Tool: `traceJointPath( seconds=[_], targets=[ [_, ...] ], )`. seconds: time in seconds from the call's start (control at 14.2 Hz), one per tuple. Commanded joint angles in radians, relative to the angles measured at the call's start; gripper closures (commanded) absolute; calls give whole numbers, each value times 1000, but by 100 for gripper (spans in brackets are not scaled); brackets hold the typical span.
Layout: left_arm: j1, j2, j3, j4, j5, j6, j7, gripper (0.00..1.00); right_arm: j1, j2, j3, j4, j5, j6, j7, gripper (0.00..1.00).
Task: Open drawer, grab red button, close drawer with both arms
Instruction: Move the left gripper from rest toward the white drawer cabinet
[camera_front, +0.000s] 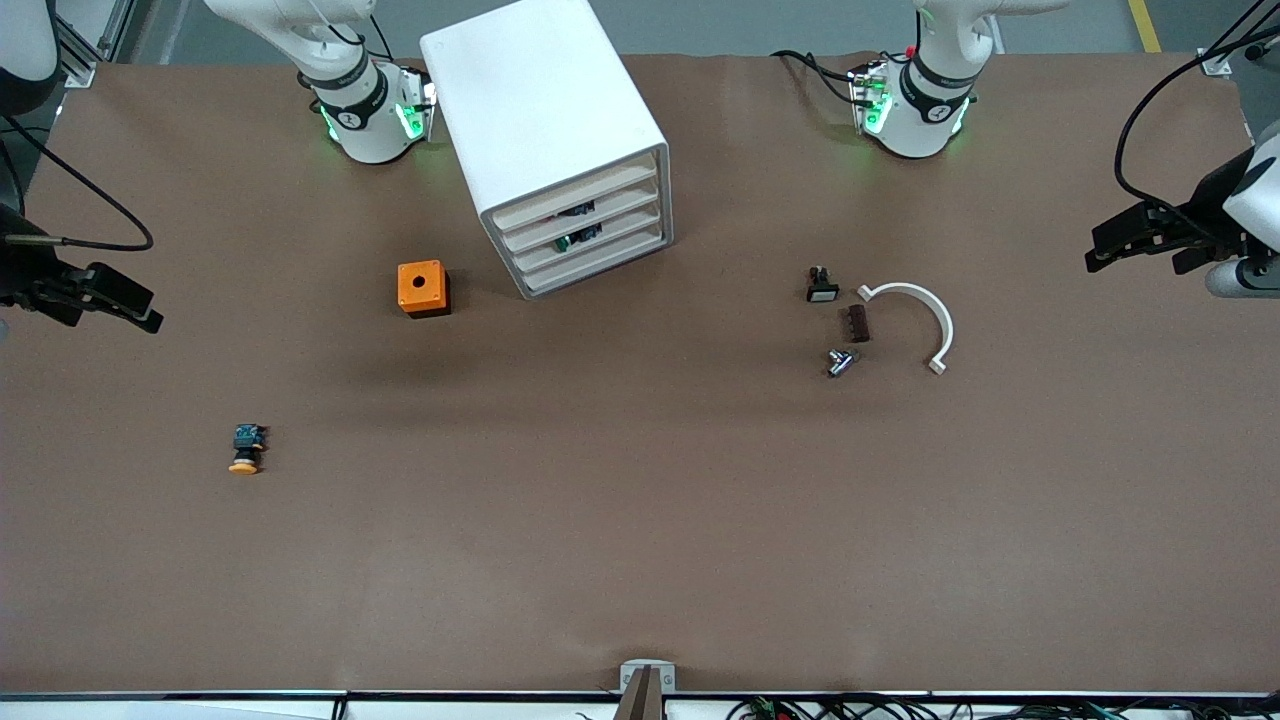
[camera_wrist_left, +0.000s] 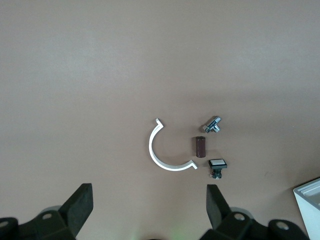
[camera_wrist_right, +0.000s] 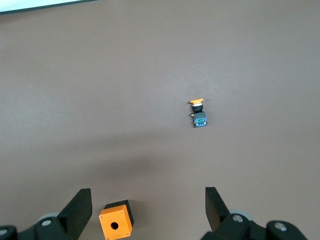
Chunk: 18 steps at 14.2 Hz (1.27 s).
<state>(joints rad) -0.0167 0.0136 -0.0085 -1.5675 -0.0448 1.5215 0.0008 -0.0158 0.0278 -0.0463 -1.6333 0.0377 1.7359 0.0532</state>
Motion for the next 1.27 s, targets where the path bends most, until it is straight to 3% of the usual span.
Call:
traceJointPath(
  seconds=[0.0, 0.63, 1.2],
  targets=[
    [-3, 0, -2, 11, 23, -15, 13, 0, 1, 0, 0, 9, -7, -12, 1, 0],
    [-2, 23, 1, 0, 23, -14, 11, 0, -1, 0, 0, 9, -7, -12, 1, 0],
    [-20, 141, -10, -5, 23, -12, -18, 0, -1, 1, 0, 9, -7, -12, -1, 0]
  ],
)
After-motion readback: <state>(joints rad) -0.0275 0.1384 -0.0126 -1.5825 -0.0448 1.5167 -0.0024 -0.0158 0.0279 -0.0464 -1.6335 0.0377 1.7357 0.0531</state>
